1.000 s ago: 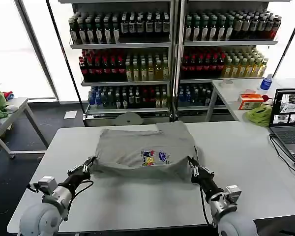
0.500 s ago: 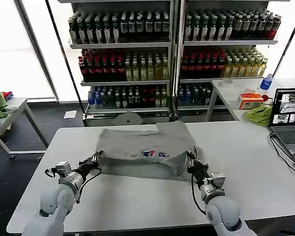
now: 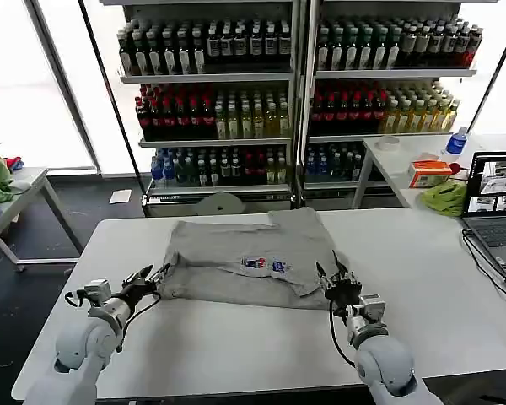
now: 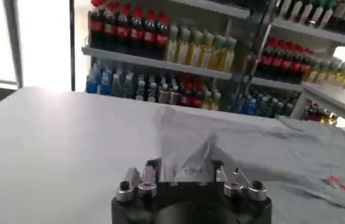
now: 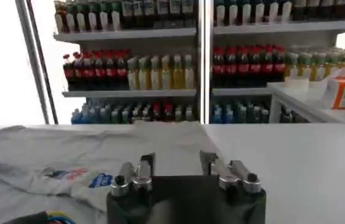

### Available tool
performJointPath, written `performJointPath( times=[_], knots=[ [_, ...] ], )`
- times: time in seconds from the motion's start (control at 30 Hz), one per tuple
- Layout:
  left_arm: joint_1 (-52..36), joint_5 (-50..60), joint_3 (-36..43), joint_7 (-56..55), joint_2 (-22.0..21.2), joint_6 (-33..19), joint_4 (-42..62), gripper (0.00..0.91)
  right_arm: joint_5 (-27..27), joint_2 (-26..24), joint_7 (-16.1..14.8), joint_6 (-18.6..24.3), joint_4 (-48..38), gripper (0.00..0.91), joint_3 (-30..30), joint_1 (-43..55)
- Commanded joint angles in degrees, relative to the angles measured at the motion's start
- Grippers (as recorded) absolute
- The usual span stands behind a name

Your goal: Fold and organize the clothes.

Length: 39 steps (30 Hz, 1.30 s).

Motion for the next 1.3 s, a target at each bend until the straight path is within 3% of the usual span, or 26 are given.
performJointPath(
  times=[0.03, 0.27, 0.3, 0.33, 0.4, 0.43, 0.67, 0.7, 0.77, 0.83, 0.93, 1.03, 1.3],
  knots=[
    [10.31, 4.92, -2.25, 1.79, 0.84, 1.01, -6.19, 0.907, -0.54, -1.82, 3.81, -5.86, 6.82, 0.907, 3.25, -8.35],
    [8.72, 5.09, -0.88, 2.27, 0.50, 0.87, -3.32, 0.907, 0.34, -0.36, 6.10, -7.00, 5.95, 0.897, 2.20, -10.73],
    [8.40, 5.13, -0.66, 2.26, 0.51, 0.86, -2.96, 0.907, 0.82, 0.07, 6.07, -7.10, 5.61, 0.776, 1.92, -10.37],
    [7.97, 5.11, -0.42, 2.44, 0.55, 0.81, -2.65, 0.907, 1.26, 0.32, 6.13, -7.02, 5.39, 0.302, 1.51, -9.96],
    [7.26, 5.14, -0.16, 2.49, 0.54, 0.74, -1.95, 0.907, 2.50, 0.81, 6.47, -7.44, 4.84, 0.040, 0.69, -9.22],
    [7.02, 5.10, -0.12, 2.59, 0.54, 0.73, -1.41, 0.907, 3.12, 0.96, 6.65, -7.65, 4.76, 0.000, 0.32, -8.96],
    [3.89, 3.89, 0.01, 2.83, 1.59, 0.37, 2.34, 0.907, 3.04, 1.93, 7.12, -8.05, 2.65, 0.000, -2.44, -7.06],
    [3.71, 3.46, 0.06, 2.84, 1.93, 0.33, 2.60, 0.856, 3.08, 1.87, 7.07, -8.05, 2.28, 0.000, -2.65, -6.65],
    [3.78, 3.39, 0.25, 3.13, 2.19, 0.18, 2.95, 0.453, 3.14, 1.74, 7.06, -8.04, 1.89, 0.000, -2.68, -6.47],
    [4.21, 3.42, 0.61, 3.42, 2.12, -0.32, 2.95, 0.181, 3.24, 1.52, 6.98, -7.99, 1.30, 0.000, -2.64, -6.31],
    [4.38, 3.40, 0.95, 3.57, 1.42, -0.53, 2.66, 0.060, 3.50, 1.44, 6.87, -7.98, 0.70, 0.000, -2.72, -6.07],
    [4.08, 3.29, 1.42, 3.97, 0.79, -0.66, 2.62, 0.000, 3.63, 1.54, 6.78, -8.01, 0.34, 0.000, -2.96, -5.47],
    [3.68, 2.53, 2.24, 5.18, 0.63, -1.53, 2.87, 0.000, 4.65, 0.84, 6.36, -7.99, 0.26, 0.000, -2.58, -5.22]
  ],
)
